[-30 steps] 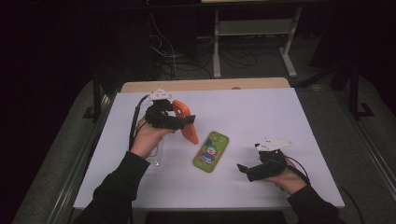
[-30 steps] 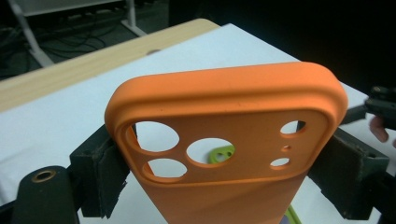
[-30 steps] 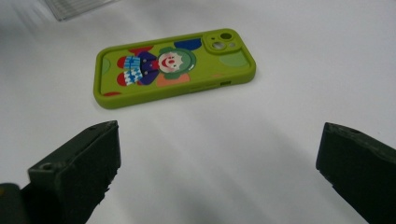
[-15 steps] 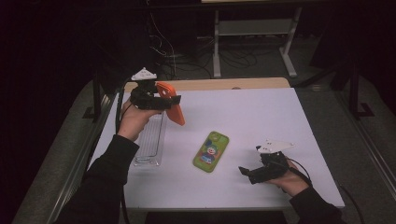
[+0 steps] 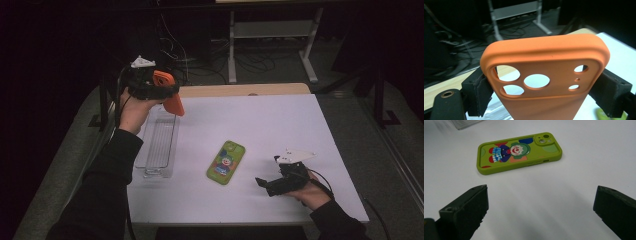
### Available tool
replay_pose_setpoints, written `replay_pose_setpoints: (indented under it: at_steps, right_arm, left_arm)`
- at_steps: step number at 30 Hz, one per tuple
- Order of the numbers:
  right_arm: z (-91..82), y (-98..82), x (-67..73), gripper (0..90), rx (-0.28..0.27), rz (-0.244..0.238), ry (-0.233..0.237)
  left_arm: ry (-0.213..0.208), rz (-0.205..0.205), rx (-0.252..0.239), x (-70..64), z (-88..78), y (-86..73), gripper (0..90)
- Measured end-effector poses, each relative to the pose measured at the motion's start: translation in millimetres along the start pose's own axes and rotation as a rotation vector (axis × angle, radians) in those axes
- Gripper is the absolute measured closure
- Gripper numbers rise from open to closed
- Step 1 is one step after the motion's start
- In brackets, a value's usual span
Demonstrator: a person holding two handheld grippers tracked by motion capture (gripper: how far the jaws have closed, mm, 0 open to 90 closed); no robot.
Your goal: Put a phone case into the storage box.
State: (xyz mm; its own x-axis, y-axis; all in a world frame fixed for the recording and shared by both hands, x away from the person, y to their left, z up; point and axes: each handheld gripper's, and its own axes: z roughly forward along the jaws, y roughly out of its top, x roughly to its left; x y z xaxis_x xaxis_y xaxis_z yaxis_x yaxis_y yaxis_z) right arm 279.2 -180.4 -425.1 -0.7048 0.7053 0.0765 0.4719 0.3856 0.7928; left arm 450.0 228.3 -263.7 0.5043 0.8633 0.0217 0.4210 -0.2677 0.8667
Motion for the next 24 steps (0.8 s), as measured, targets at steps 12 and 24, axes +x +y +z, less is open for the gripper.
replay_pose_setpoints:
  at_steps: [12,24]
  right_arm:
    - [-1.4,0.8,-0.1,0.0,-0.005,-0.006,0.000]
    - [-4.0,2.9,2.2,0.0,-0.019,0.008,0.016]
  left_arm:
    - [0.165,-0.098,0.062,26.6,26.0,-8.5,14.4]
    - [0.262,-0.126,0.154,35.6,56.2,-19.5,14.3]
